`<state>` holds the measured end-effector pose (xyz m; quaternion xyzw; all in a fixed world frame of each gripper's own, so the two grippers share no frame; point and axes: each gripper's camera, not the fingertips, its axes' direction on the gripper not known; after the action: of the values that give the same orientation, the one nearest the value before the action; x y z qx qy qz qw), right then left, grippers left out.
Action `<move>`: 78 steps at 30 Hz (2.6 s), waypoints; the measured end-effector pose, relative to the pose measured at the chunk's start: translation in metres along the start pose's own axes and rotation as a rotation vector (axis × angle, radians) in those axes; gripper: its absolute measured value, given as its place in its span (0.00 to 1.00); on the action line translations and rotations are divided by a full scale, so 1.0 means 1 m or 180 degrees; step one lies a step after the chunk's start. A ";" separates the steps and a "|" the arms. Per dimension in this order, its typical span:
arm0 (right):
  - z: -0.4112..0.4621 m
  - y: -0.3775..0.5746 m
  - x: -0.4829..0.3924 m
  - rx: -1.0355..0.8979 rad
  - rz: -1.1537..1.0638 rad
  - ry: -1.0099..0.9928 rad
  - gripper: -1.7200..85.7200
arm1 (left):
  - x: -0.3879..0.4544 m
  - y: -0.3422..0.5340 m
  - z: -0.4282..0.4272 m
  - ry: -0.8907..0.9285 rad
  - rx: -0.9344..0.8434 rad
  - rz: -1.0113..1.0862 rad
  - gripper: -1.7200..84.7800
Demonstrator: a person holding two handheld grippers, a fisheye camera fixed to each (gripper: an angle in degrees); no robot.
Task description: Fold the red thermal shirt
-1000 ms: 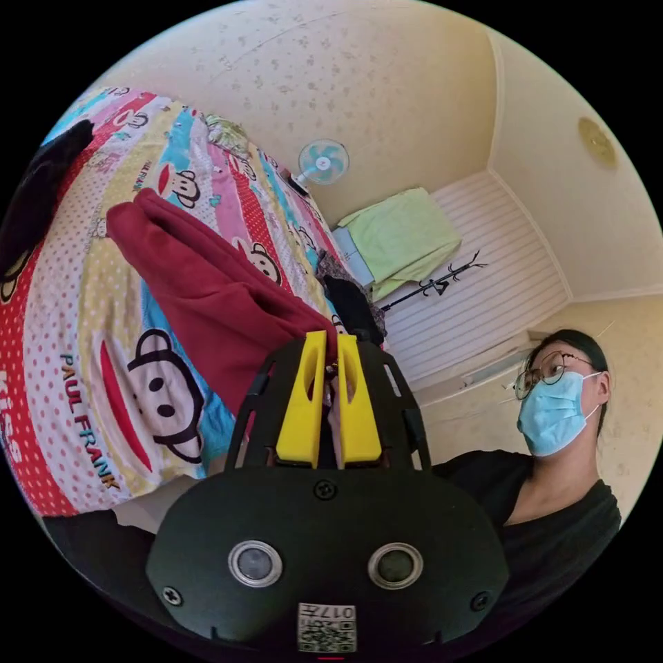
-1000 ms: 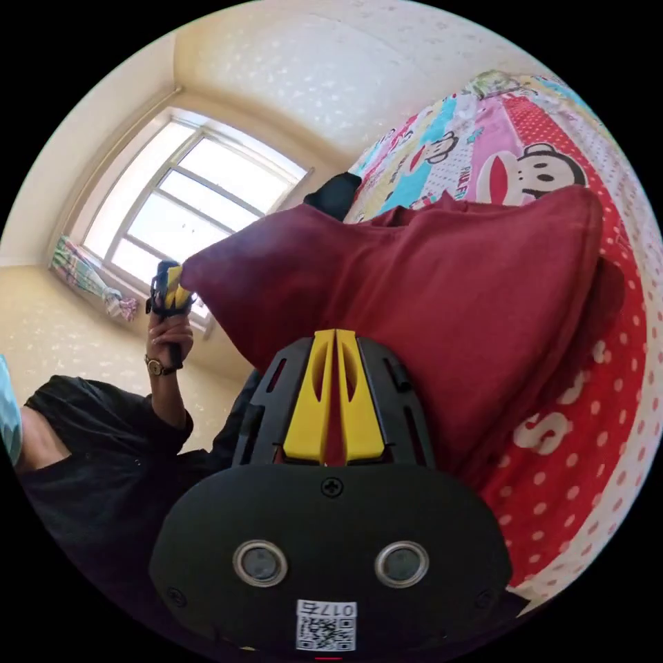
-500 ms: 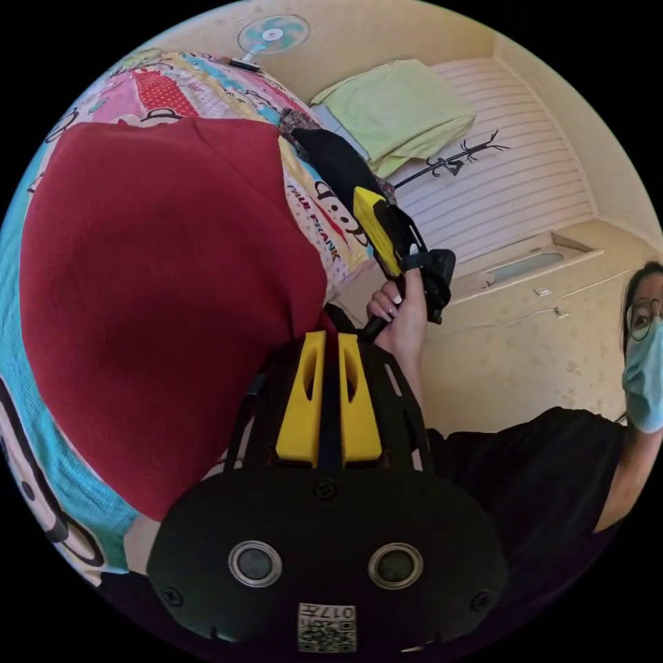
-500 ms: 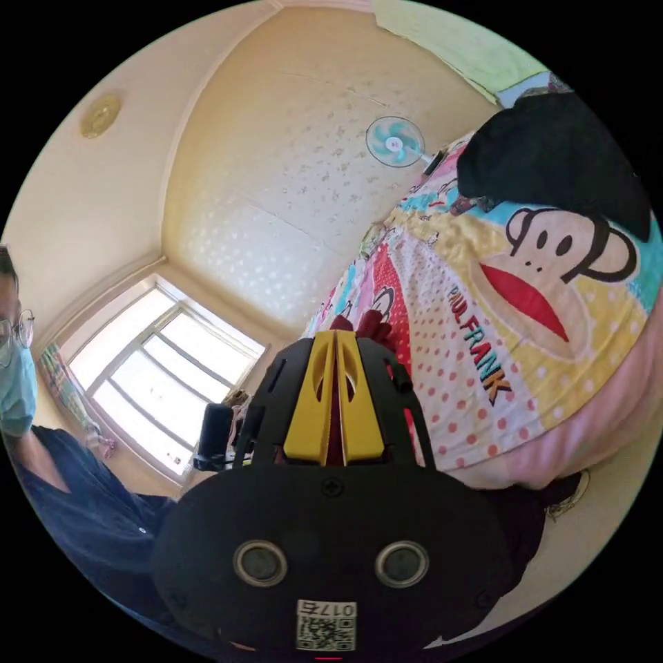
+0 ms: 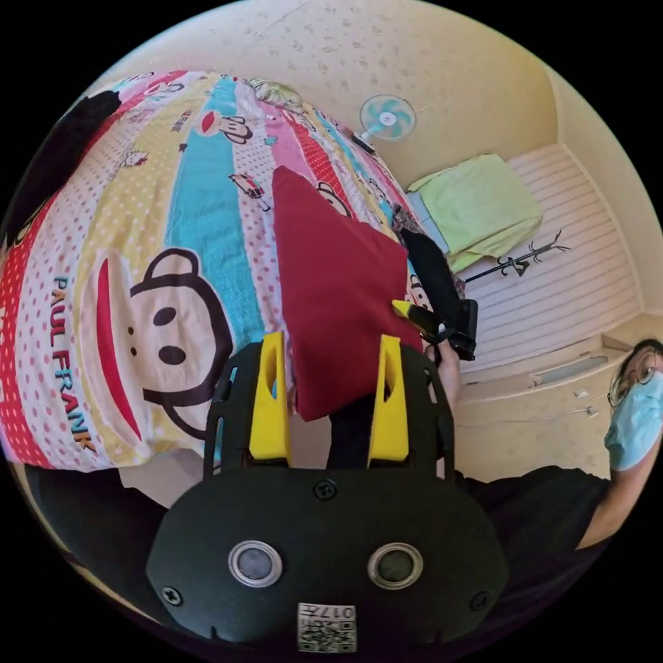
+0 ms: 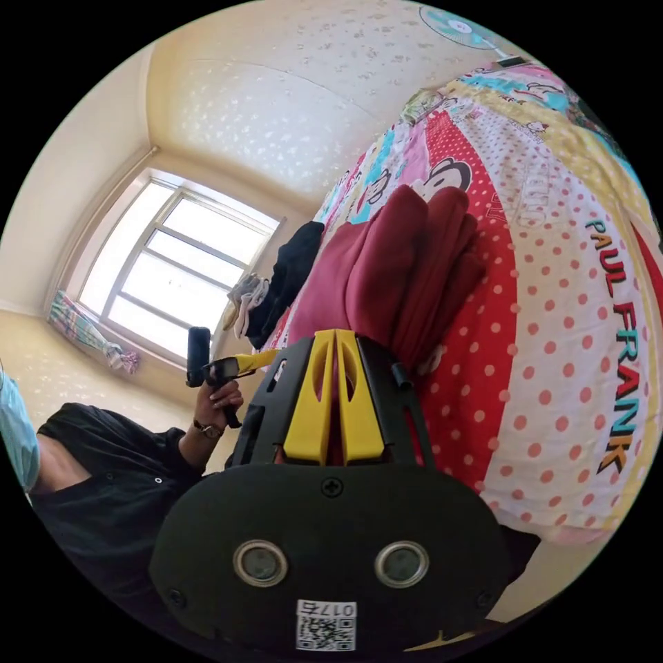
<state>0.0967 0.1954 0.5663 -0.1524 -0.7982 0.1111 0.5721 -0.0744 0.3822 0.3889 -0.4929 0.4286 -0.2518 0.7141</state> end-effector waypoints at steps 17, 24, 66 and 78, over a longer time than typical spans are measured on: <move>-0.038 0.028 0.000 0.0601 0.0319 -0.0100 0.03 | -0.054 -0.015 0.009 0.1176 -0.0752 -0.0734 0.18; -0.089 0.098 -0.003 0.0400 0.1156 0.0353 0.14 | -0.036 -0.013 -0.026 0.2550 -0.0813 -0.0521 0.11; 0.392 -0.108 -0.386 0.0727 -0.2192 0.0143 0.08 | -0.043 -0.018 -0.654 0.0549 0.1830 0.0735 0.14; 0.614 -0.111 -0.123 -0.0329 0.0210 -0.0632 0.09 | -0.229 0.119 -0.487 0.0640 0.1506 -0.1307 0.09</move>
<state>-0.4613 0.0451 0.3002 -0.1962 -0.8501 0.1031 0.4776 -0.6163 0.3699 0.2919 -0.3621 0.3183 -0.5305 0.6972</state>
